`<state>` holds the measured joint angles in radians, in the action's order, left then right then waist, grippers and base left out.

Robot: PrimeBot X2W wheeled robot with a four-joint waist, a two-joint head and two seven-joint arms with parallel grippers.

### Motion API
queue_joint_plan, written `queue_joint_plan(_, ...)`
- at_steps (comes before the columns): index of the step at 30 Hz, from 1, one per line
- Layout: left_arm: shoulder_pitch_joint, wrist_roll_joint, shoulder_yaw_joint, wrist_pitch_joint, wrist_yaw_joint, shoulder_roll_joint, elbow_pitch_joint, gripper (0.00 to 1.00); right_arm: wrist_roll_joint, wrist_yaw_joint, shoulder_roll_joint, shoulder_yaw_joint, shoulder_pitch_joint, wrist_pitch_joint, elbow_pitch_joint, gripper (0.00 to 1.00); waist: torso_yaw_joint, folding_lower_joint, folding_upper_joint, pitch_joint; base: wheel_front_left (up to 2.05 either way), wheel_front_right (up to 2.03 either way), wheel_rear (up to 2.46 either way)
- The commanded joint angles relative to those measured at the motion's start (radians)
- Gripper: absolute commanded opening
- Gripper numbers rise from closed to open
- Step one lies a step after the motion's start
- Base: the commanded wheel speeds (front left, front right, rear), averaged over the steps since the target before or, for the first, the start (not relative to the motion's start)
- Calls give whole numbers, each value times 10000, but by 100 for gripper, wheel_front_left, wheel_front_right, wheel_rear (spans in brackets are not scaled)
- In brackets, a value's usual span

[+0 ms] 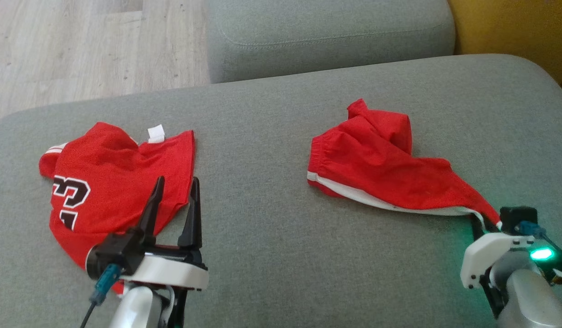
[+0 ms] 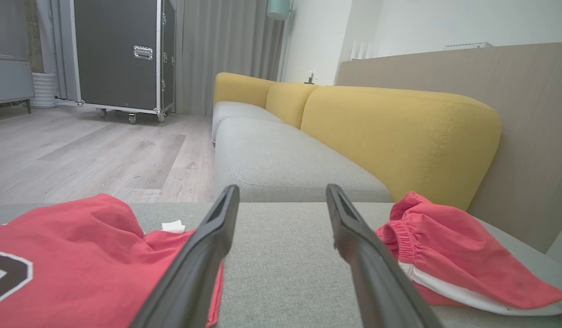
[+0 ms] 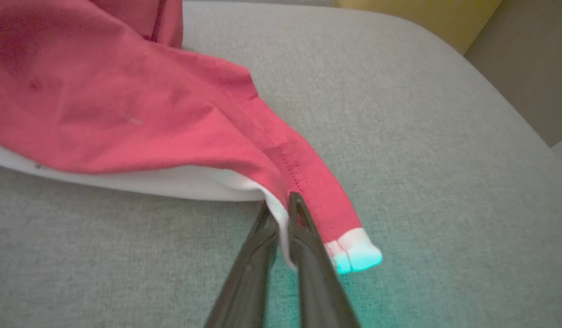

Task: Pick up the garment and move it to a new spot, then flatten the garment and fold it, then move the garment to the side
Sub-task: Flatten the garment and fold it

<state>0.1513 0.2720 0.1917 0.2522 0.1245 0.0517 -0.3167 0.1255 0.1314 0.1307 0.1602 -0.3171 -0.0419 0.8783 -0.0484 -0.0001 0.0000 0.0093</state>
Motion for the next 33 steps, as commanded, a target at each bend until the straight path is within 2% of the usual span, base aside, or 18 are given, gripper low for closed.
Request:
queue_joint_plan(1,205,-65,-348,95,37,29,336,100,152,-7,-134,-97,-172,-6,-542,100,-15,1,0,-17,0,0,0)
queue_joint_plan(7,198,-51,-312,95,47,6,323,100,256,-7,-633,43,147,-514,-1938,100,10,1,0,-74,0,0,0)
queue_joint_plan(10,208,-49,-340,95,51,0,355,100,-259,-7,-762,-757,357,-1165,-2730,100,48,1,0,-77,0,0,0)
queue_joint_plan(12,216,-57,-355,95,52,-2,371,100,-858,-7,-790,-1634,544,-1581,-3205,100,86,1,0,-70,0,0,0)
queue_joint_plan(17,265,-69,-241,95,56,-7,400,100,-2130,-7,-800,-3462,1010,-2081,-4199,100,322,1,0,-36,0,0,0)
queue_joint_plan(20,252,36,-269,95,58,-10,525,100,-2681,-7,-802,-4009,1181,-2175,-4554,100,466,1,0,36,0,0,0)
queue_joint_plan(23,238,6,-199,95,59,-11,544,100,-2657,-7,-802,-4276,1239,-2192,-4940,100,604,1,0,153,0,0,0)
queue_joint_plan(28,388,1,-91,95,60,-12,518,100,-2267,-7,-803,-4656,1122,-2196,-4991,100,921,1,0,349,0,0,0)
queue_joint_plan(33,539,5,101,95,60,-13,422,100,-1639,-7,-725,-4919,495,-2197,-3958,100,1319,1,0,594,0,0,0)
